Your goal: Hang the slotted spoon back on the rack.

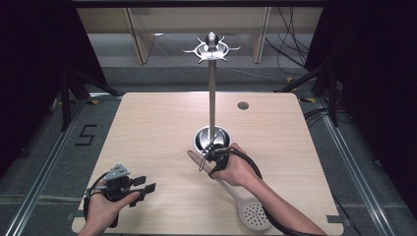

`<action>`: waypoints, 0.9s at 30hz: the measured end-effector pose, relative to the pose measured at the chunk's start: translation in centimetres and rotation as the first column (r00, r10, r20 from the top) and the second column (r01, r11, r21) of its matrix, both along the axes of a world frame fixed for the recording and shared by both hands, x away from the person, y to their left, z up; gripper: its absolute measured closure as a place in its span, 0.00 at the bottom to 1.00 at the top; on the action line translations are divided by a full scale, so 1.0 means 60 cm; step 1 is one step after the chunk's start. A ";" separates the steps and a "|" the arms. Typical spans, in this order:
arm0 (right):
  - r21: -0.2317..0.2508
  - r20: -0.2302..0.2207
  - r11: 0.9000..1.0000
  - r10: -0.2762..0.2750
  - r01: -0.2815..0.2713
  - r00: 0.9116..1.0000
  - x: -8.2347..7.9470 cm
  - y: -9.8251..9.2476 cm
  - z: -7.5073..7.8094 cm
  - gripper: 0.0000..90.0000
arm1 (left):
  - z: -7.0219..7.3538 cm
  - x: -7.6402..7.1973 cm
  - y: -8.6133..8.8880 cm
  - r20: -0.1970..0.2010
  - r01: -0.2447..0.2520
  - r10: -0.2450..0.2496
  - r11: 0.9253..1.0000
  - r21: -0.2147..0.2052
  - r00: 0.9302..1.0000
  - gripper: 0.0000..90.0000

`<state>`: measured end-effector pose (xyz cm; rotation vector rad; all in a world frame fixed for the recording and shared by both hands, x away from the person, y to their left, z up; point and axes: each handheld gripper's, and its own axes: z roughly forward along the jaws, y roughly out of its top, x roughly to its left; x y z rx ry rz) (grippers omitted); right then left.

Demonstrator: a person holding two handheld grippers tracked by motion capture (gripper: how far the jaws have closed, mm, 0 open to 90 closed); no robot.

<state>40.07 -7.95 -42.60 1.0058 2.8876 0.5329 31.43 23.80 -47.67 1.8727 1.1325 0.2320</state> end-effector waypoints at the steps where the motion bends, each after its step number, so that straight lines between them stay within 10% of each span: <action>1: 0.008 0.020 1.000 0.014 -0.014 1.000 0.000 -0.005 0.004 0.82 | 0.000 0.000 0.000 -0.001 -0.002 0.002 1.000 0.003 1.000 0.50; 17: 0.224 0.248 0.974 -0.085 0.028 0.965 -0.040 -0.066 0.060 0.82 | -0.001 -0.001 -0.001 0.001 -0.012 0.012 1.000 0.000 1.000 0.50; 27: 0.374 0.312 0.925 -0.197 0.071 0.930 -0.065 -0.115 0.075 0.82 | -0.001 0.000 -0.001 -0.003 -0.006 0.006 1.000 0.004 1.000 0.50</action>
